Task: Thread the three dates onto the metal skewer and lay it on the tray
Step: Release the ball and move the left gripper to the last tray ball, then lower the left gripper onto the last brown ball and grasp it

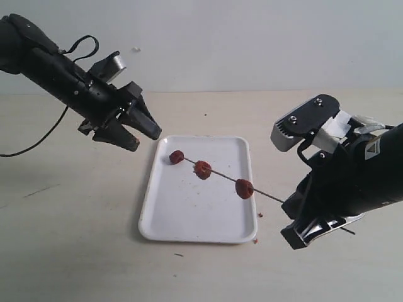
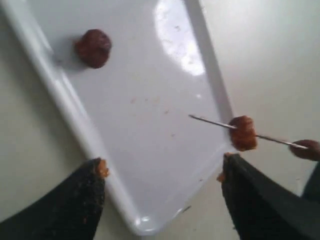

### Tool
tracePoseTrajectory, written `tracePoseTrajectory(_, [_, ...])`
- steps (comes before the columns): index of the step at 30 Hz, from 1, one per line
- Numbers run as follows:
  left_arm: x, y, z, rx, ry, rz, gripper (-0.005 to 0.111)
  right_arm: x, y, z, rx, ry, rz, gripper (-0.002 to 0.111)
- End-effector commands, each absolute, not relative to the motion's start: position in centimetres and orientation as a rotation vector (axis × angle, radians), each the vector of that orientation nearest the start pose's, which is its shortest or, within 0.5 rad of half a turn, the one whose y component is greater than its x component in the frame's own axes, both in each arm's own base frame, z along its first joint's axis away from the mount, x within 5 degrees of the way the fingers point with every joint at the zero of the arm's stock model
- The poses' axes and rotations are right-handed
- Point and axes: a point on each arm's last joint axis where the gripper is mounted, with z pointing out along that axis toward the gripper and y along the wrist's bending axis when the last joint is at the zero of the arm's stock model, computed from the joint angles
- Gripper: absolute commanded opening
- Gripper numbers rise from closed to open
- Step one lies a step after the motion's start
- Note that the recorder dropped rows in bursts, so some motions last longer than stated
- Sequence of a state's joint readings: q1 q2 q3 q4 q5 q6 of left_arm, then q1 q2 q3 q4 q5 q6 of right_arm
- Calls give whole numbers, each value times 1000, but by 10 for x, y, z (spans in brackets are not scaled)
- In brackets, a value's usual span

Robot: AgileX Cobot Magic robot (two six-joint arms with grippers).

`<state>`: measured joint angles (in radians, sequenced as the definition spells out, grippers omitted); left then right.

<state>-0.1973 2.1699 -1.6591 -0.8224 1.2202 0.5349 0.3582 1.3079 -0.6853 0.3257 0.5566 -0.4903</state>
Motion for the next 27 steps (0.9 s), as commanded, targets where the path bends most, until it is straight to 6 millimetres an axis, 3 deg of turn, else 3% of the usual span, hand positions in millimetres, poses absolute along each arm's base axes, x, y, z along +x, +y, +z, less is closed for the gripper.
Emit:
tracePoseTrajectory(1, [418, -160, 189, 747, 2842, -904, 66, 212, 94, 225, -797, 2511, 260, 0])
tracePoseTrajectory(4, [425, -185, 185, 916, 2799, -702, 66, 211, 90, 225, -758, 2531, 217, 0])
tracePoseTrajectory(8, [433, -210, 175, 975, 2731, -635, 66, 213, 90, 225, -724, 2533, 207, 0])
tracePoseTrajectory(16, [452, -216, 165, 841, 2745, -596, 66, 215, 90, 223, -714, 2526, 208, 0])
tracePoseTrajectory(27, [449, -231, 138, 998, 2760, -370, 66, 215, 90, 223, -717, 2533, 209, 0])
